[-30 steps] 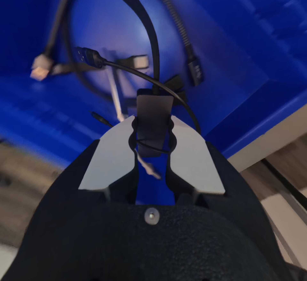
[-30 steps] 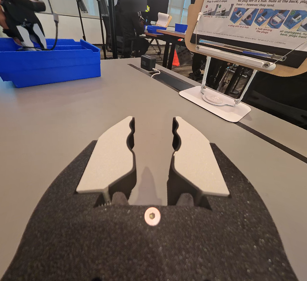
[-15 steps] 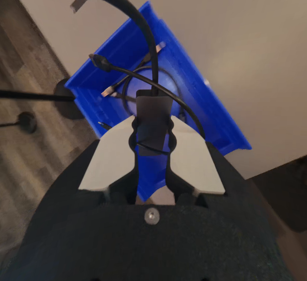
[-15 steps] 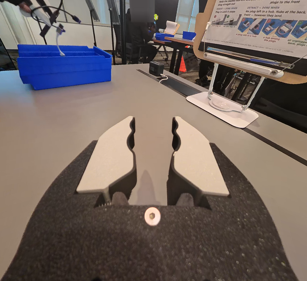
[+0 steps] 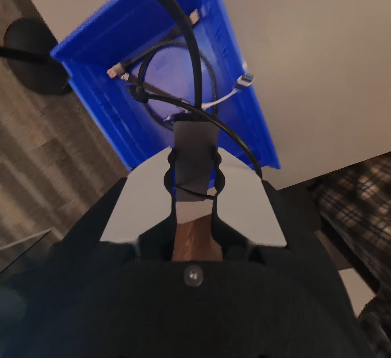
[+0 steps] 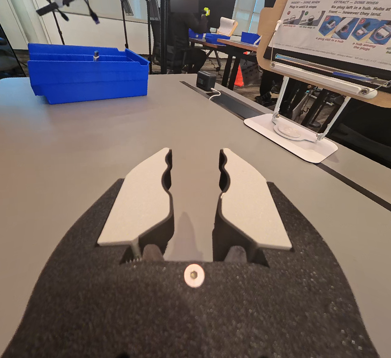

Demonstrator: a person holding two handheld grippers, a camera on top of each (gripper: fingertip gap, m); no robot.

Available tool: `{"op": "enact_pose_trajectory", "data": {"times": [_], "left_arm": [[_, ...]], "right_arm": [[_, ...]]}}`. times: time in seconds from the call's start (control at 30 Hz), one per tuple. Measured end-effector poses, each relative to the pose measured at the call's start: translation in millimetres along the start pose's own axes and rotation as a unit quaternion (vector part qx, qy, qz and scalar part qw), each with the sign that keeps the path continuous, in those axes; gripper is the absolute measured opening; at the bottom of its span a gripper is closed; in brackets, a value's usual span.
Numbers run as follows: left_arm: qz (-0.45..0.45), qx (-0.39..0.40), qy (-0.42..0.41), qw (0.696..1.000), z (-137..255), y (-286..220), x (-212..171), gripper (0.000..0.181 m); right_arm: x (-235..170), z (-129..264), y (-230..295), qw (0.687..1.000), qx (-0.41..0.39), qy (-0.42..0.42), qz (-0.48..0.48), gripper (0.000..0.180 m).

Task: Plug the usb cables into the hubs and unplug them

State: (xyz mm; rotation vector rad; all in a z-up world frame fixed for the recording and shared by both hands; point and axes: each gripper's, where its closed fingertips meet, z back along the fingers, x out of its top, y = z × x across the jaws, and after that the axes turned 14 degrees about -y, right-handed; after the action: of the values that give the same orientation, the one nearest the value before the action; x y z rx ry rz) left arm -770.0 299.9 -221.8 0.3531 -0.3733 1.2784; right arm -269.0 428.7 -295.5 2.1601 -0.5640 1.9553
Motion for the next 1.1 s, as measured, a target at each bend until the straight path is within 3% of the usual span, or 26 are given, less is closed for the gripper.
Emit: {"op": "enact_pose_trajectory", "data": {"times": [0.23,0.37,0.6,0.73,0.83,1.1], "left_arm": [[-0.001,-0.144,-0.175,0.974,22,-72,63,0.035],[-0.057,-0.181,-0.221,0.957,4,-135,106,0.034],[-0.202,-0.199,-0.150,0.947,-106,-249,141,0.034],[-0.262,-0.168,-0.101,0.945,-157,-276,147,0.034],[-0.294,-0.147,-0.065,0.942,-182,-281,143,0.034],[-0.316,-0.183,-0.038,0.930,-211,-294,126,0.034]], "right_arm": [[1,-1,3,1.000,0.009,-0.008,-0.022,0.042],[-1,-4,6,1.000,0.011,-0.005,-0.024,0.042],[-5,3,-7,1.000,-0.006,0.001,-0.007,0.042],[-9,9,-20,1.000,-0.023,0.010,-0.003,0.042],[-10,11,-24,1.000,-0.026,0.012,-0.005,0.042],[-11,9,-18,1.000,-0.014,0.022,-0.002,0.042]]}}
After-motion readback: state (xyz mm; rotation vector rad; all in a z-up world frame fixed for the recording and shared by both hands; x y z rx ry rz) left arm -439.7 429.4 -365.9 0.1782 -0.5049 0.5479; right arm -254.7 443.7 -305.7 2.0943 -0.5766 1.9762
